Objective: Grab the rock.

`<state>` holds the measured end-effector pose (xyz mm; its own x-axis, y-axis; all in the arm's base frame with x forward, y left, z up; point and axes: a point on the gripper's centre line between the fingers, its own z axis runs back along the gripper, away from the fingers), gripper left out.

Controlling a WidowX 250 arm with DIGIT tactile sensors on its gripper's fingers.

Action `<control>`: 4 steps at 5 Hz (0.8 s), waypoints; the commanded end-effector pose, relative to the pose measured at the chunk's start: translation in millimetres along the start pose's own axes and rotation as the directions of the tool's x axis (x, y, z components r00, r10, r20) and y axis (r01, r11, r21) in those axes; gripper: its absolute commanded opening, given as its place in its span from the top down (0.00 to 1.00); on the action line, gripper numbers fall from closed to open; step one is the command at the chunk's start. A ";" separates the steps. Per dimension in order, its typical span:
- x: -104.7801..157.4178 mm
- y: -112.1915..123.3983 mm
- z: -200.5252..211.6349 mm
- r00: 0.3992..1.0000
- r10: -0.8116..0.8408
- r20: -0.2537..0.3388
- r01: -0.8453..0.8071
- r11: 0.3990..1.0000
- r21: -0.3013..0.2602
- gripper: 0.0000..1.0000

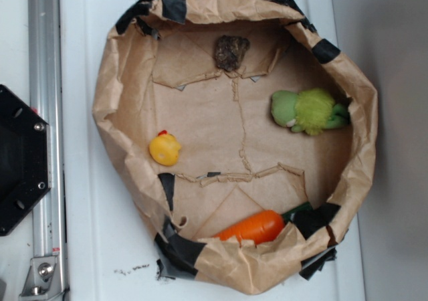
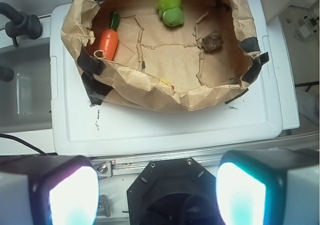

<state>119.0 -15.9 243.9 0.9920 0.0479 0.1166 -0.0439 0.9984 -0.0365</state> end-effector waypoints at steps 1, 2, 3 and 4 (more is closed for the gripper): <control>0.0 0.0 0.0 1.000 0.000 0.000 0.000 1.000 0.000 0.00; 41.9 13.1 -32.5 0.987 0.162 0.007 -0.162 0.982 0.099 0.00; 88.1 25.5 -60.8 0.998 0.065 -0.026 -0.063 0.996 0.065 0.00; 120.7 41.0 -96.8 0.974 -0.182 -0.134 0.191 0.980 0.062 0.00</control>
<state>245.7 25.7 148.6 0.9820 -0.1758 -0.0690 0.1781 0.9836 0.0289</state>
